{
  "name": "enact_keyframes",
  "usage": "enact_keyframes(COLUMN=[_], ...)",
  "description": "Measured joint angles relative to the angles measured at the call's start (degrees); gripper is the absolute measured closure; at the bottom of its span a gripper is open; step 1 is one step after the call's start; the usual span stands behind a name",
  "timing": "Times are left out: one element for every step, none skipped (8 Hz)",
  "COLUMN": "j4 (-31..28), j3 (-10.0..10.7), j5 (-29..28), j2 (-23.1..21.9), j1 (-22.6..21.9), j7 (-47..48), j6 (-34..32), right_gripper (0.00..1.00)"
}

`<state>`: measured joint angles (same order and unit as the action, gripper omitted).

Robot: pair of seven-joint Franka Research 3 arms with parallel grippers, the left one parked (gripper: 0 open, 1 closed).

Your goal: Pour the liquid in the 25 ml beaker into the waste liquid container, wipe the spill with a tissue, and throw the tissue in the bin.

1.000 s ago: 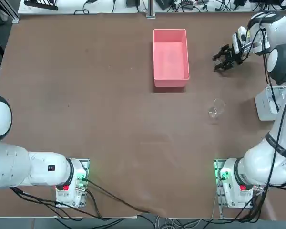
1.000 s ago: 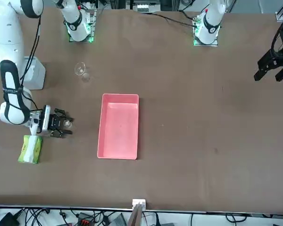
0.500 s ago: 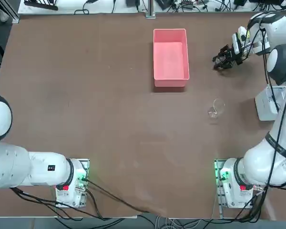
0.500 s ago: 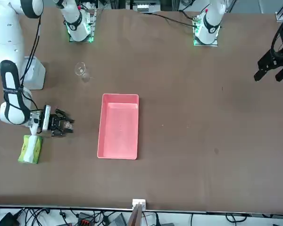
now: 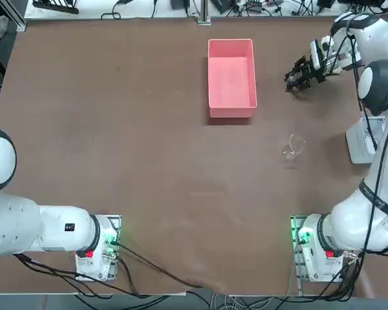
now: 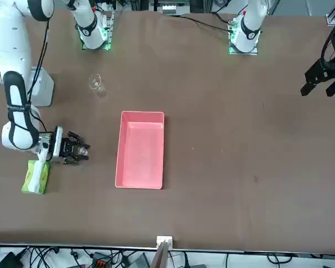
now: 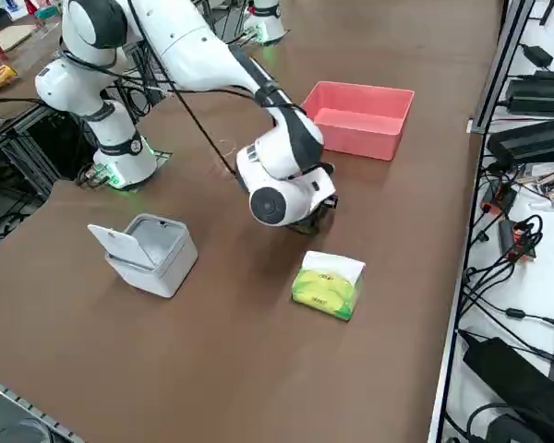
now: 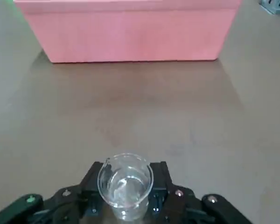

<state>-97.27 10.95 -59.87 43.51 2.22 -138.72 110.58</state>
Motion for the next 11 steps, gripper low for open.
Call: enact_keyframes(j4=[0.3, 0.4, 0.4, 0.5, 0.5, 0.5, 0.5, 0.5, 0.6, 1.0, 1.7], j3=[0.2, 1.0, 2.6, 5.0, 8.5, 11.6, 14.0, 15.5, 16.7, 18.1, 19.8], j5=[0.0, 0.0, 0.0, 0.0, 0.0, 0.0, 0.0, 0.0, 0.0, 0.0, 0.1], j2=[-0.7, -1.7, -2.8, -3.7, -4.3, -4.7, -5.1, -5.3, -5.5, -5.5, -5.6], j1=[-1.4, -3.3, -5.9, -9.3, -13.4, -17.4, -20.5, -22.9, -24.9, -26.9, -29.2], j7=[1.2, 2.7, 4.4, 6.2, 8.1, 10.1, 11.9, 13.5, 15.0, 16.5, 18.6], j6=[1.1, 2.0, 2.6, 2.8, 3.0, 3.1, 3.2, 3.3, 3.5, 3.6, 3.8], right_gripper=[0.52, 0.52, 0.52, 0.52, 0.52, 0.52, 0.52, 0.52, 0.52, 0.52, 0.52])
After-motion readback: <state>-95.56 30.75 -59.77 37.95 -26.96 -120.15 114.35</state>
